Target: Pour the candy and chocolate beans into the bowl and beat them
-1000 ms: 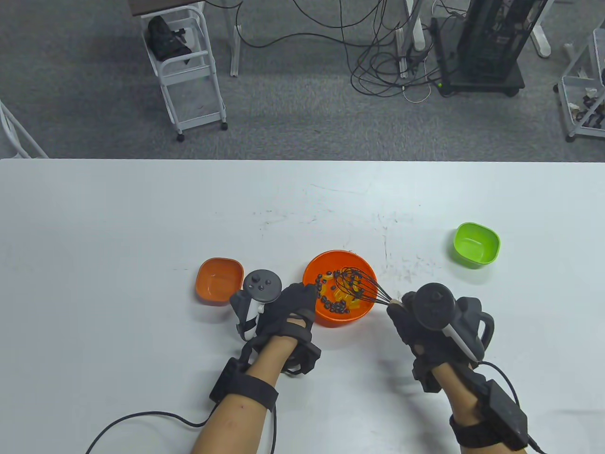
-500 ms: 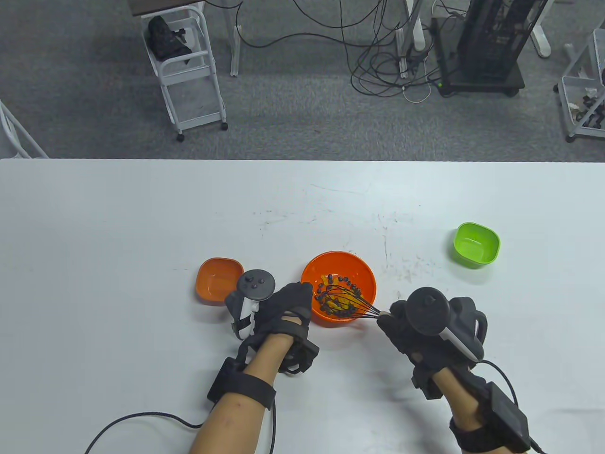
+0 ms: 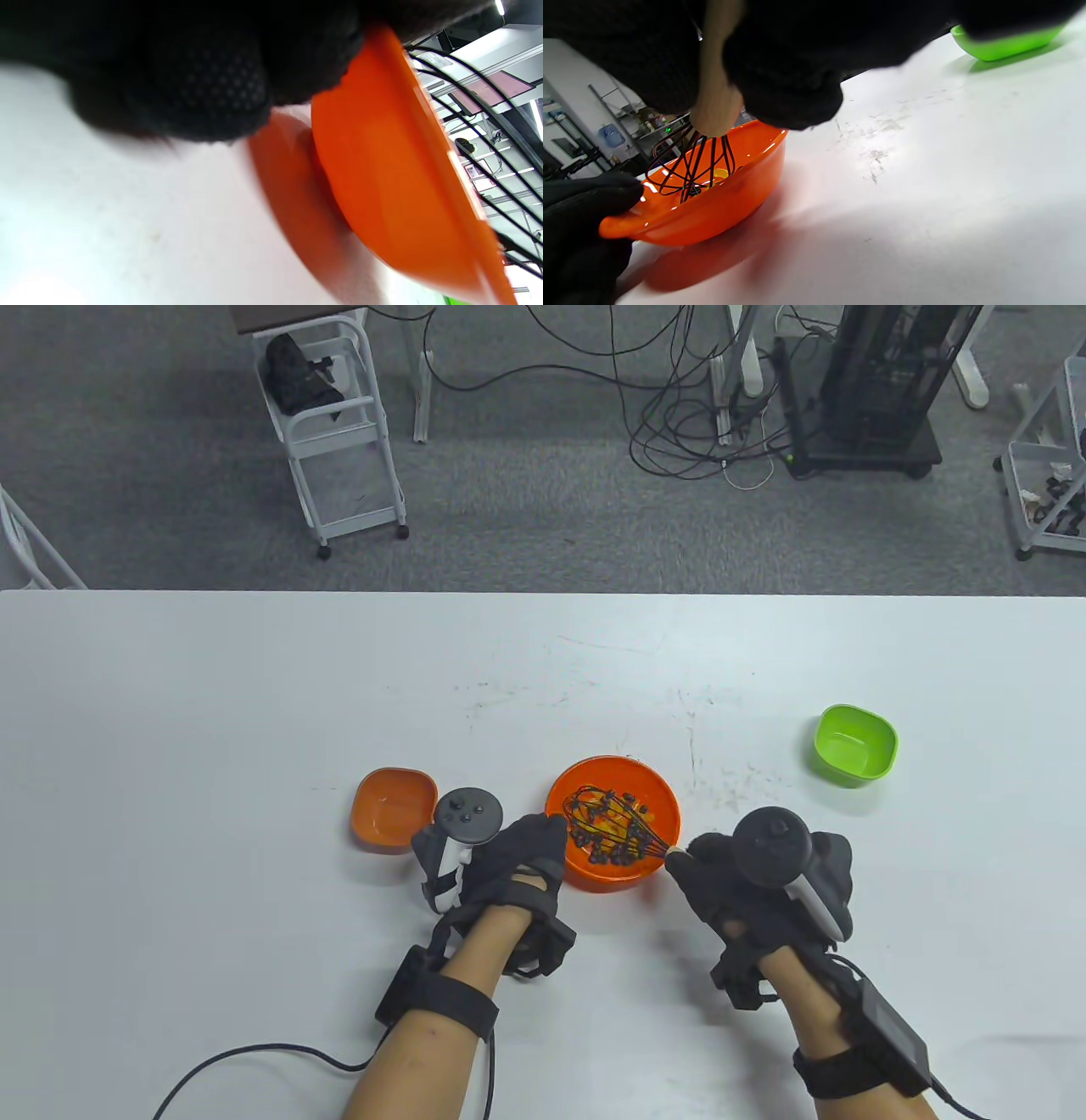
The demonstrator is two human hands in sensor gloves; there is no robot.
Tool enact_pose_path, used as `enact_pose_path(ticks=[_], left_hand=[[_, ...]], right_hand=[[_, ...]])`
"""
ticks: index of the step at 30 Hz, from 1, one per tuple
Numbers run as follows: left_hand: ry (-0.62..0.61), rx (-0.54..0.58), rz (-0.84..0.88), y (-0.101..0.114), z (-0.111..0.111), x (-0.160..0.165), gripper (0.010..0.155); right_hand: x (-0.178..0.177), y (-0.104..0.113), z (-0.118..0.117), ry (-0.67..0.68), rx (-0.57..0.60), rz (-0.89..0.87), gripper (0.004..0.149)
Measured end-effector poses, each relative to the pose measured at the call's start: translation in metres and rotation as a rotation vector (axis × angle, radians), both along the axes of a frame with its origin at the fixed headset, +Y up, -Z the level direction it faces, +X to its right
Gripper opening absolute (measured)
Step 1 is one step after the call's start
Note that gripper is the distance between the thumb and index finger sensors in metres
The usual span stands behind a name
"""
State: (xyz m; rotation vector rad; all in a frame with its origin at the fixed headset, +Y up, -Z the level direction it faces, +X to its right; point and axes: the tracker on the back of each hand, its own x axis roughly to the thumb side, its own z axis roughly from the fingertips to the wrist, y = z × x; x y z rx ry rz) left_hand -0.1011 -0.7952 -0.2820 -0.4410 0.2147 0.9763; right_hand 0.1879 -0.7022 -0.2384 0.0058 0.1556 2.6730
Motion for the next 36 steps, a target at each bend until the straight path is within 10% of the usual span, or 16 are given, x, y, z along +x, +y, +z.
enact_pose_path(ticks=[9,23,36], left_hand=[[-0.002,0.006,-0.006,0.001,0.001,0.002,0.049],[-0.016,-0.012,0.008,-0.001,0.0,0.002,0.049],[-0.003,-0.009,0.016,-0.001,0.001,0.001,0.049]], right_hand=[[0.005,0.035,0.015,-0.038,0.06,0.212,0.053],[-0.001,-0.002,0.0,-0.082,0.028,0.041,0.055],[0.0,0.025,0.016,0.002,0.014,0.157,0.054]])
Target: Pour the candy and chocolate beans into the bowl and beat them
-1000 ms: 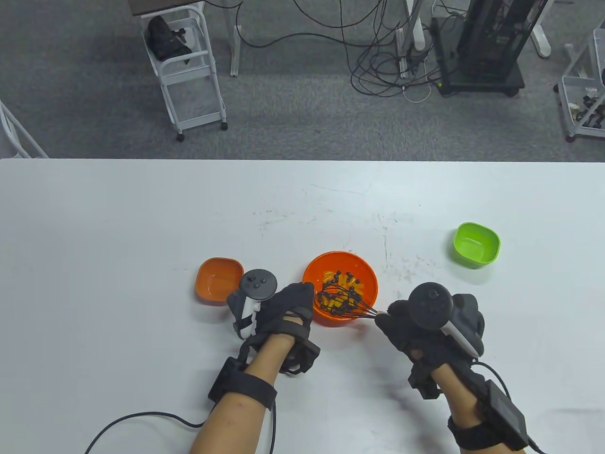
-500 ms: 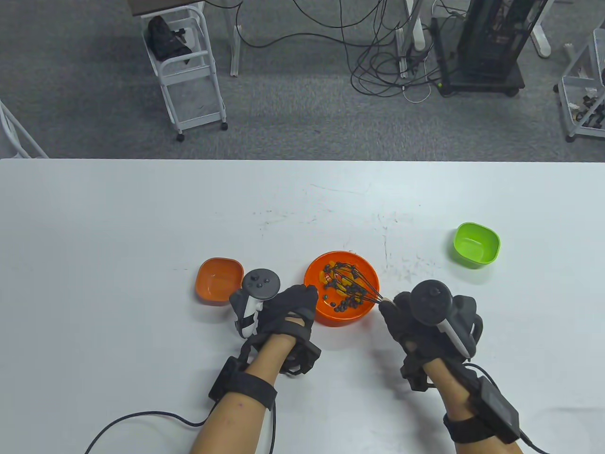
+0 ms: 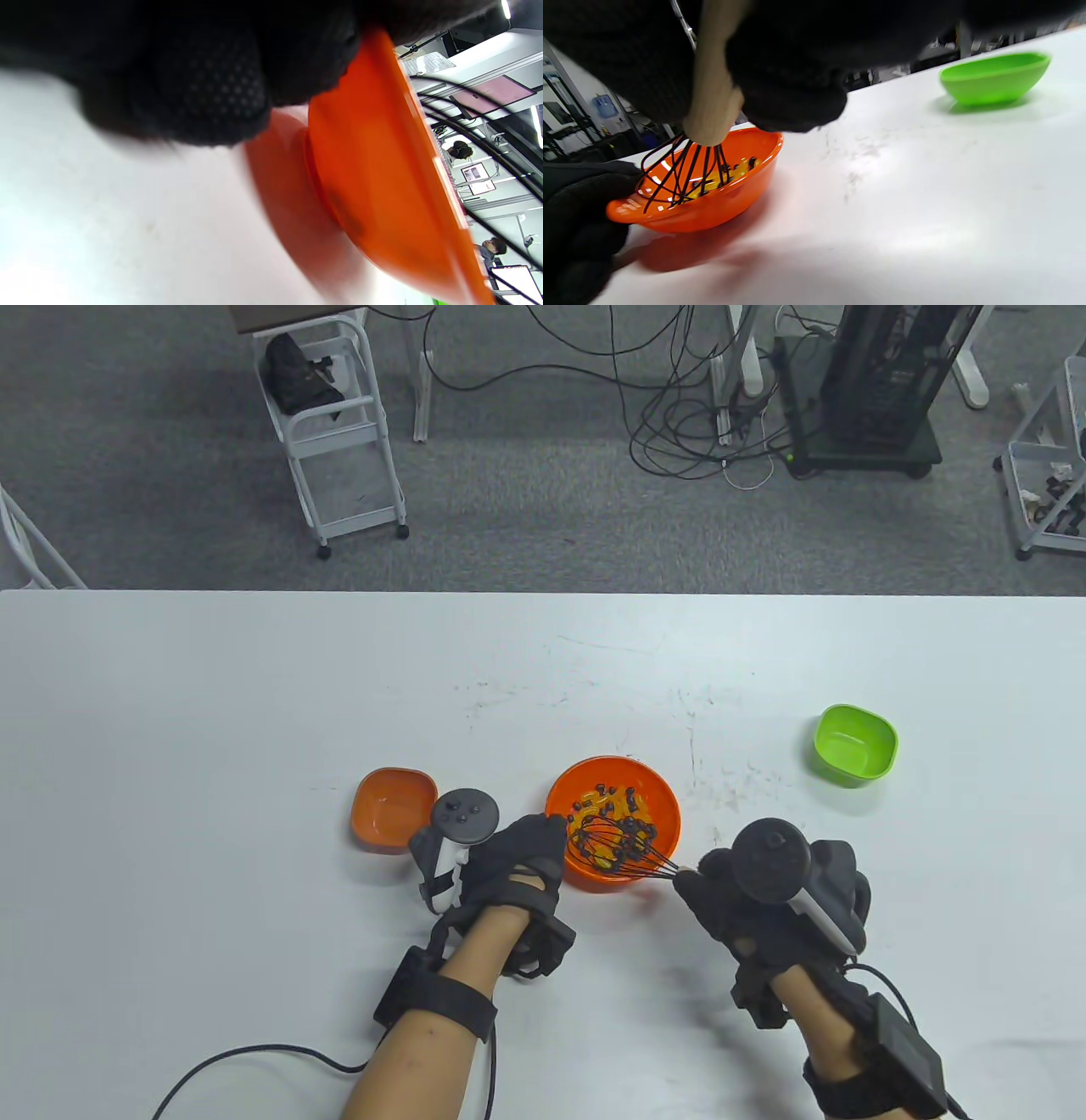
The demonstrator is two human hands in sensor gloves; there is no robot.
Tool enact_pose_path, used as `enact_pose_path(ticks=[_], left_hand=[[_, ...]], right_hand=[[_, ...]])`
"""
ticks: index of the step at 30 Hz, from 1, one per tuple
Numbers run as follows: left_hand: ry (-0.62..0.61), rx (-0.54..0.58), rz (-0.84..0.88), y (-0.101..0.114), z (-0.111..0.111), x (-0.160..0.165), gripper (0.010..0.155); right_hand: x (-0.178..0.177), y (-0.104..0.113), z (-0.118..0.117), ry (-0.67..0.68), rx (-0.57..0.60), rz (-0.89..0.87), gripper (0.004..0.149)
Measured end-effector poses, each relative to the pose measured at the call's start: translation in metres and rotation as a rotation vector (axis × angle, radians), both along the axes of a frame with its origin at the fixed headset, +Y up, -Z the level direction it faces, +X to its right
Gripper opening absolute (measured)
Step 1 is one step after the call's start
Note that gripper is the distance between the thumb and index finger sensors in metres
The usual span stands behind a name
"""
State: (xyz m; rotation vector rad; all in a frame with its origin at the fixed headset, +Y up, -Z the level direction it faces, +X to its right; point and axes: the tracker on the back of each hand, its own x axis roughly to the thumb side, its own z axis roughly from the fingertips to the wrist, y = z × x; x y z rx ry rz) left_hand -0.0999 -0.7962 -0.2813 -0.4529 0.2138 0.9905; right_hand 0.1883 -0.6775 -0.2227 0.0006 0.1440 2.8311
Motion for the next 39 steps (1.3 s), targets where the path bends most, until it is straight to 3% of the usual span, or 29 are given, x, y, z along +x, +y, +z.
enact_pose_path(ticks=[6,15,20,26,33,39], left_hand=[[-0.004,-0.012,0.027,-0.001,-0.001,-0.001,0.049],[-0.006,-0.02,0.053,-0.002,-0.002,-0.004,0.049],[-0.008,-0.019,0.047,-0.002,-0.002,-0.003,0.048],[-0.011,-0.014,0.05,-0.001,-0.001,-0.002,0.049],[-0.016,-0.008,0.035,0.0,-0.001,0.0,0.049],[-0.046,-0.007,0.032,0.0,-0.001,0.003,0.048]], right_hand=[[0.006,0.003,-0.006,-0.082,0.055,0.079,0.054],[0.003,-0.03,-0.017,-0.091,0.025,-0.129,0.056],[-0.009,-0.022,-0.009,-0.021,0.03,-0.121,0.056],[-0.01,0.0,0.001,0.041,-0.045,-0.018,0.054],[0.007,0.015,-0.002,-0.053,0.03,0.107,0.054],[0.017,0.002,-0.01,-0.119,0.077,0.068,0.055]])
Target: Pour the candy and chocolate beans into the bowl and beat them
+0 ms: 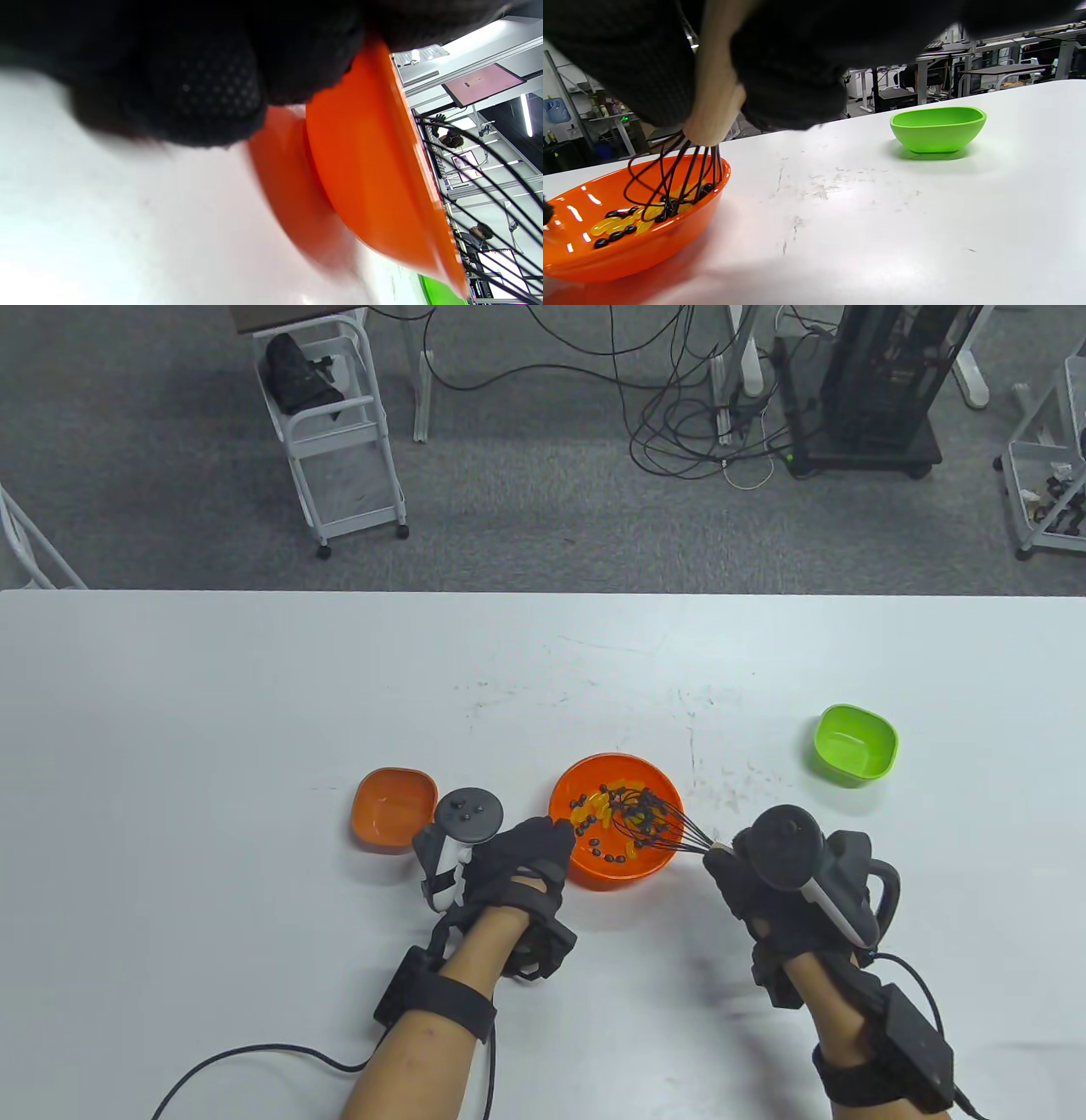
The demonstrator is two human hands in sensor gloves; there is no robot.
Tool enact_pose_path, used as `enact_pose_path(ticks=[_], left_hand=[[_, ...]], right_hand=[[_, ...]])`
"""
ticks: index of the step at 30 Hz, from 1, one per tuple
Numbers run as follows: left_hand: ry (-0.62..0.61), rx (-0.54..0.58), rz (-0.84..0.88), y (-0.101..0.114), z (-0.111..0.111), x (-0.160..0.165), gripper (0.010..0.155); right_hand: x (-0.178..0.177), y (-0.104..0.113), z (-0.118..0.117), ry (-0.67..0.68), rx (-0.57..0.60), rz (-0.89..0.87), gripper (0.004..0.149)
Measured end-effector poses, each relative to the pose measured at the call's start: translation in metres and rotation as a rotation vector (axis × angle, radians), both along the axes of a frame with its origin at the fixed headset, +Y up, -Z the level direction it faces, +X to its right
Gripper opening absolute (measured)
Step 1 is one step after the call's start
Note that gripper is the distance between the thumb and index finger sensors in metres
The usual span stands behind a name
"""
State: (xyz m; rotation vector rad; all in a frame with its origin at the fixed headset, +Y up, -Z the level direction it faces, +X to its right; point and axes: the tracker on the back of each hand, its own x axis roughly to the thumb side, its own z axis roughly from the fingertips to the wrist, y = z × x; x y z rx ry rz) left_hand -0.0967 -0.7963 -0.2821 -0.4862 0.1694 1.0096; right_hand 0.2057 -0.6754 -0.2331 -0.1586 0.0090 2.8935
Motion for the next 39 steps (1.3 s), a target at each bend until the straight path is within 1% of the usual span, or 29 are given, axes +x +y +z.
enact_pose_path(ticks=[1,5,8,11,16,18,22,23,25,28,32,34,36,39], left_hand=[[0.0,-0.003,0.004,0.0,0.0,0.0,0.048],[0.003,-0.007,0.007,0.0,0.0,-0.001,0.048],[0.01,-0.016,0.024,-0.001,-0.001,-0.003,0.048],[0.012,-0.014,0.022,-0.001,-0.001,-0.003,0.048],[0.038,-0.016,0.037,-0.002,0.0,-0.005,0.048],[0.033,-0.015,0.036,-0.002,0.0,-0.005,0.048],[0.031,-0.008,0.019,-0.001,0.001,-0.003,0.048],[0.028,-0.008,0.023,-0.001,0.001,-0.003,0.048],[0.022,-0.004,0.017,-0.001,0.001,-0.003,0.048],[0.019,-0.006,0.013,-0.001,0.0,-0.002,0.048],[0.016,-0.013,0.024,-0.001,0.0,-0.002,0.048],[0.016,-0.013,0.025,-0.001,0.001,-0.002,0.048],[0.018,-0.017,0.034,-0.002,0.0,-0.003,0.048],[0.024,-0.018,0.039,-0.002,0.0,-0.003,0.048]], right_hand=[[0.0,-0.004,-0.001,-0.01,0.018,-0.018,0.055],[-0.007,-0.025,-0.007,0.011,-0.018,-0.132,0.056],[-0.013,-0.03,-0.008,0.049,-0.035,-0.189,0.056],[-0.018,-0.028,-0.005,0.09,-0.057,-0.191,0.056],[-0.016,-0.012,0.003,0.144,-0.105,-0.153,0.054],[-0.013,-0.003,0.007,0.117,-0.063,-0.078,0.053],[-0.007,0.005,0.008,0.039,-0.016,-0.008,0.054],[-0.005,0.005,0.007,0.015,-0.004,0.006,0.054],[-0.003,0.002,0.004,0.004,-0.021,-0.035,0.054],[-0.007,-0.009,0.0,-0.005,0.016,-0.024,0.056],[-0.022,-0.021,-0.002,0.043,0.049,-0.049,0.057],[-0.026,-0.022,-0.001,0.067,0.044,-0.083,0.057],[-0.028,-0.022,0.001,0.091,0.039,-0.075,0.057],[-0.025,-0.017,0.005,0.138,-0.007,-0.094,0.056]])
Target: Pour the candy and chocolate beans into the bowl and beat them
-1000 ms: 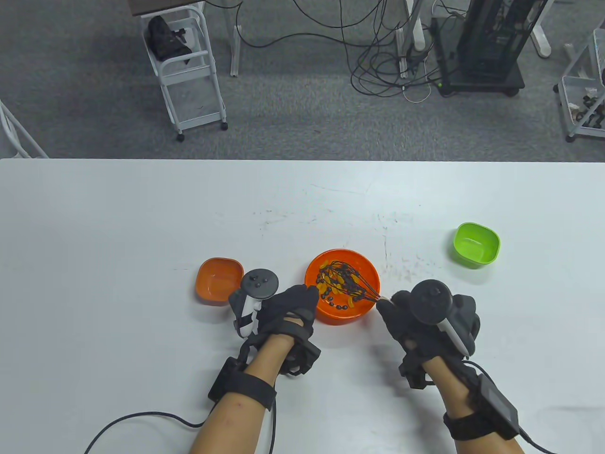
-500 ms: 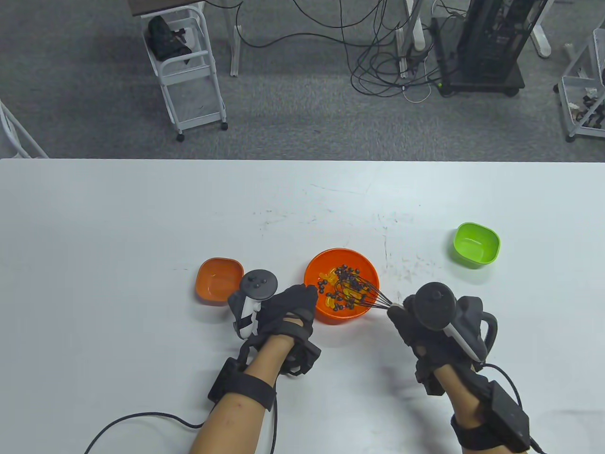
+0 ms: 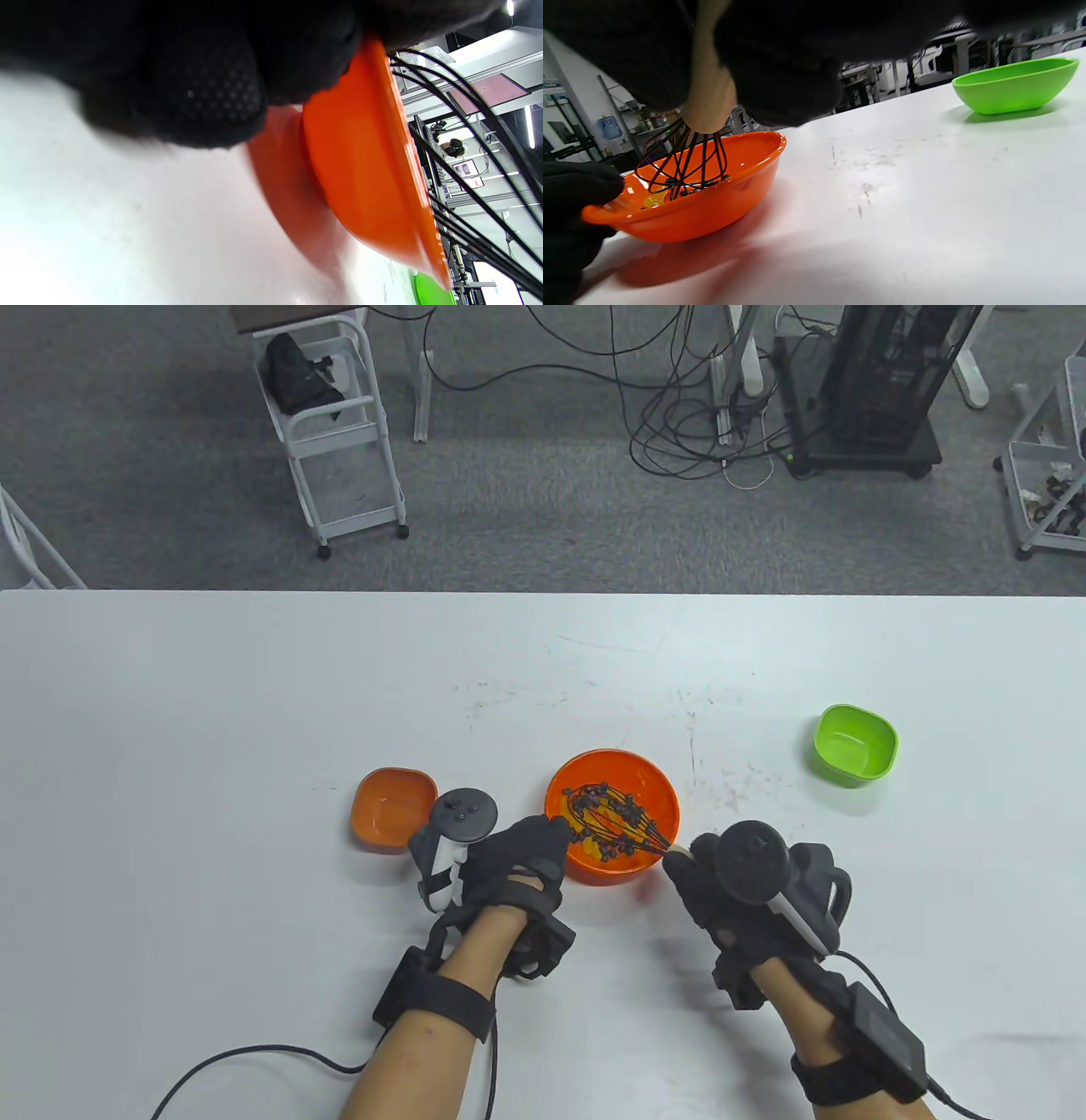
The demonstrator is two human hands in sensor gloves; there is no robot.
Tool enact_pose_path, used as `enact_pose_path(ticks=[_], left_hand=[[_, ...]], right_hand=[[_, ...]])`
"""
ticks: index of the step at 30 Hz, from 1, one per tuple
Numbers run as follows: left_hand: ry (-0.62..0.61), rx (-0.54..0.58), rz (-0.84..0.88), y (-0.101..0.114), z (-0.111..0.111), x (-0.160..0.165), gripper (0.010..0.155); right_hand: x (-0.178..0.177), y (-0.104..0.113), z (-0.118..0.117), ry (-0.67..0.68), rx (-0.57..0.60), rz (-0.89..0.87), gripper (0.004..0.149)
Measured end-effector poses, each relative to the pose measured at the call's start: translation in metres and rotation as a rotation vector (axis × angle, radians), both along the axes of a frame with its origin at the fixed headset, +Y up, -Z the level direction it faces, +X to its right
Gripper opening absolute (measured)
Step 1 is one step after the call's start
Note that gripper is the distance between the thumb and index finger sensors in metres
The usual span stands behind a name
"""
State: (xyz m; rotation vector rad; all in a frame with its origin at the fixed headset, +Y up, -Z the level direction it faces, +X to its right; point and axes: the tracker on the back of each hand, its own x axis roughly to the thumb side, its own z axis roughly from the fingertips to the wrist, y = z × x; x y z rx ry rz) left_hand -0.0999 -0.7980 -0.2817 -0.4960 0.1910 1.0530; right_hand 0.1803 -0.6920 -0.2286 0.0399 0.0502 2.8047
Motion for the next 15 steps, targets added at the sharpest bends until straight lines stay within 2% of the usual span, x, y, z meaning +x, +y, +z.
enact_pose_path(ticks=[4,9,15], left_hand=[[0.009,0.0,0.004,0.0,0.0,-0.001,0.048],[0.004,0.01,-0.024,0.001,0.001,0.001,0.048],[-0.002,0.004,-0.017,0.001,0.001,0.001,0.048]], right_hand=[[0.008,0.013,0.005,0.003,-0.043,0.034,0.055],[0.014,0.026,0.008,-0.1,0.032,0.149,0.054],[0.017,0.012,-0.001,-0.144,0.024,0.106,0.056]])
